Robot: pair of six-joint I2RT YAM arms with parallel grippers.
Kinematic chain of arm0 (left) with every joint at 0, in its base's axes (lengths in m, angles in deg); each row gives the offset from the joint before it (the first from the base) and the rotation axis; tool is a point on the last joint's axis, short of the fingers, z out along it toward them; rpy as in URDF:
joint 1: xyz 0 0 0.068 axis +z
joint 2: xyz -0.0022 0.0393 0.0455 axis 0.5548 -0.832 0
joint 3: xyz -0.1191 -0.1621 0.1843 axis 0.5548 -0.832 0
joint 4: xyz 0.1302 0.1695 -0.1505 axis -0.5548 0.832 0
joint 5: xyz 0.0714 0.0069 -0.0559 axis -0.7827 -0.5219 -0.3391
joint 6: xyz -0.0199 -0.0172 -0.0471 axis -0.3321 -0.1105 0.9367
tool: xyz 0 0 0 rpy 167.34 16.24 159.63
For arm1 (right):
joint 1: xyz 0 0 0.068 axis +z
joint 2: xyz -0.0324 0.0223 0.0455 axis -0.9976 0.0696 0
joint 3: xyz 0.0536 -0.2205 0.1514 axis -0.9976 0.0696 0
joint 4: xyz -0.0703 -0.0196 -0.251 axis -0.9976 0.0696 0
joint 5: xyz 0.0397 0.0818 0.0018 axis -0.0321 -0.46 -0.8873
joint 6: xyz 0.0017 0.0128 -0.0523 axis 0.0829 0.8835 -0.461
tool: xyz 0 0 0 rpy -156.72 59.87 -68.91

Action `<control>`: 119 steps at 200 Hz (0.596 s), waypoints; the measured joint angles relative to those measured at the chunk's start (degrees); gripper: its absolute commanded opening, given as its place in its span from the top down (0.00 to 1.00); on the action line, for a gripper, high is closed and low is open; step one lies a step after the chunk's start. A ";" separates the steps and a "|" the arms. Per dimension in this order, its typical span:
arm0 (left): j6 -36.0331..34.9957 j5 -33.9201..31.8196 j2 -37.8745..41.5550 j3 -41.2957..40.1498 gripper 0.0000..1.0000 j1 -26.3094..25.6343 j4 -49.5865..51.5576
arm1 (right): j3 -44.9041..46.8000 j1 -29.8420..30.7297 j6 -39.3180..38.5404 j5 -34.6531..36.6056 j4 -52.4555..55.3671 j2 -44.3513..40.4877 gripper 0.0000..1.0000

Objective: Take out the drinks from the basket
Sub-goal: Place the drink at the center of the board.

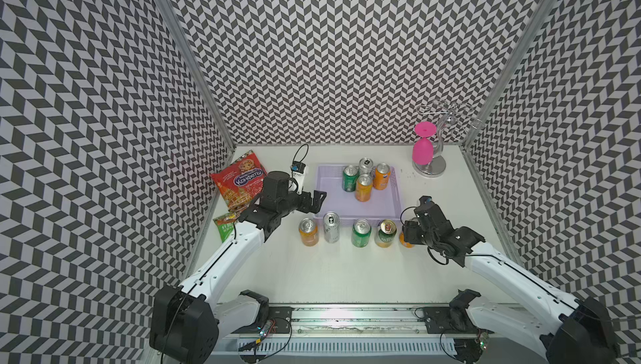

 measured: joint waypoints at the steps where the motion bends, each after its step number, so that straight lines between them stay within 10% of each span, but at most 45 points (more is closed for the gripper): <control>1: 0.00 0.00 0.00 0.00 0.01 0.00 0.00 | 0.02 0.00 0.02 0.02 -0.09 0.04 0.45; 119: 0.04 0.37 -0.02 -0.13 0.01 0.79 -0.02 | 2.84 0.28 0.17 1.09 -5.88 3.67 0.40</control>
